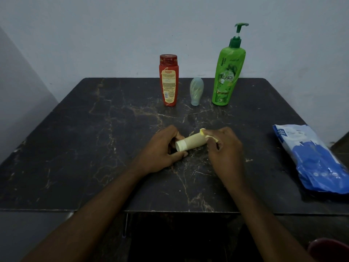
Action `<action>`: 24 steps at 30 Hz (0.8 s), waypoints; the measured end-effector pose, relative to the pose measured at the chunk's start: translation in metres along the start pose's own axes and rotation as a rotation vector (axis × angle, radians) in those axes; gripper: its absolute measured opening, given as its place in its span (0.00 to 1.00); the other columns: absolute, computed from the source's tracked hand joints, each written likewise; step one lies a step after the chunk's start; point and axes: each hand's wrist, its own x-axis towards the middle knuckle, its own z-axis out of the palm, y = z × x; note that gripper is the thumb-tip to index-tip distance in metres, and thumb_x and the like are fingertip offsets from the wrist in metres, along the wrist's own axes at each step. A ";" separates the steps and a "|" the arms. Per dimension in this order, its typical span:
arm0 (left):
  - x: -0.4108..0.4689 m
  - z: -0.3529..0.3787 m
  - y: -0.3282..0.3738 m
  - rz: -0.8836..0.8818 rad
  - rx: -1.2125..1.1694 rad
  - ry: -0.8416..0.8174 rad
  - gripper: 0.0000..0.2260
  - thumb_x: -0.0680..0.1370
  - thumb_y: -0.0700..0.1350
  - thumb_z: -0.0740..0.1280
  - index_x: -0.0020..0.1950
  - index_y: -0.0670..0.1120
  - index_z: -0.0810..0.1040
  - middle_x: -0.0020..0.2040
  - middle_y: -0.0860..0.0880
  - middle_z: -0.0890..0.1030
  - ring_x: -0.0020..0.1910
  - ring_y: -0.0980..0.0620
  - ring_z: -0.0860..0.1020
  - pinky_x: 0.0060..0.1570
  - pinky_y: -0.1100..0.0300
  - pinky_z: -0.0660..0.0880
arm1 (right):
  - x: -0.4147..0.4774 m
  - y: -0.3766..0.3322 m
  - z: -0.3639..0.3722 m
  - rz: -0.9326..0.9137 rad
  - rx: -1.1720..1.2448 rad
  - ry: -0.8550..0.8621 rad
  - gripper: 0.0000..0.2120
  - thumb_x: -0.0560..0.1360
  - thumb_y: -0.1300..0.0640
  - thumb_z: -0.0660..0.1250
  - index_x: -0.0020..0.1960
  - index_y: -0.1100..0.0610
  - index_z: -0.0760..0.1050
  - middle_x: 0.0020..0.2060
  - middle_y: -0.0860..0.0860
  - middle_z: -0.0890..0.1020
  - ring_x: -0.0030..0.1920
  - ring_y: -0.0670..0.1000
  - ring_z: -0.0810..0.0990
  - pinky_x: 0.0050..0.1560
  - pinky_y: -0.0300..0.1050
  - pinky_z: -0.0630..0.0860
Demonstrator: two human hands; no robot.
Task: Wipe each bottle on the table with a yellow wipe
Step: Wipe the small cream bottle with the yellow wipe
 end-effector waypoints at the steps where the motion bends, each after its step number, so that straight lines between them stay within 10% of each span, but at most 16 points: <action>1: 0.000 0.000 0.000 0.004 0.000 0.002 0.15 0.72 0.49 0.79 0.51 0.52 0.74 0.51 0.55 0.79 0.47 0.57 0.76 0.43 0.62 0.73 | 0.001 0.003 -0.001 0.040 0.024 0.014 0.15 0.77 0.65 0.68 0.58 0.51 0.83 0.47 0.49 0.77 0.44 0.45 0.79 0.46 0.28 0.72; 6: 0.001 0.000 -0.001 0.022 0.032 0.012 0.16 0.72 0.49 0.79 0.52 0.49 0.76 0.51 0.54 0.79 0.47 0.56 0.76 0.45 0.58 0.74 | 0.000 0.005 -0.003 0.072 0.087 0.004 0.14 0.75 0.63 0.68 0.57 0.50 0.83 0.48 0.46 0.78 0.46 0.46 0.81 0.47 0.49 0.81; 14: 0.002 0.000 0.002 0.041 0.063 -0.001 0.16 0.72 0.50 0.78 0.50 0.47 0.75 0.48 0.53 0.76 0.45 0.57 0.74 0.42 0.66 0.70 | -0.005 -0.011 0.003 -0.155 -0.006 -0.050 0.06 0.75 0.60 0.74 0.52 0.58 0.82 0.50 0.48 0.77 0.47 0.45 0.77 0.46 0.37 0.76; 24: 0.001 0.000 0.003 0.062 0.063 0.001 0.15 0.72 0.49 0.78 0.50 0.47 0.75 0.49 0.53 0.76 0.45 0.56 0.75 0.43 0.60 0.72 | -0.005 0.001 -0.004 0.065 0.023 0.050 0.10 0.76 0.60 0.72 0.57 0.56 0.83 0.49 0.47 0.78 0.46 0.42 0.79 0.45 0.25 0.72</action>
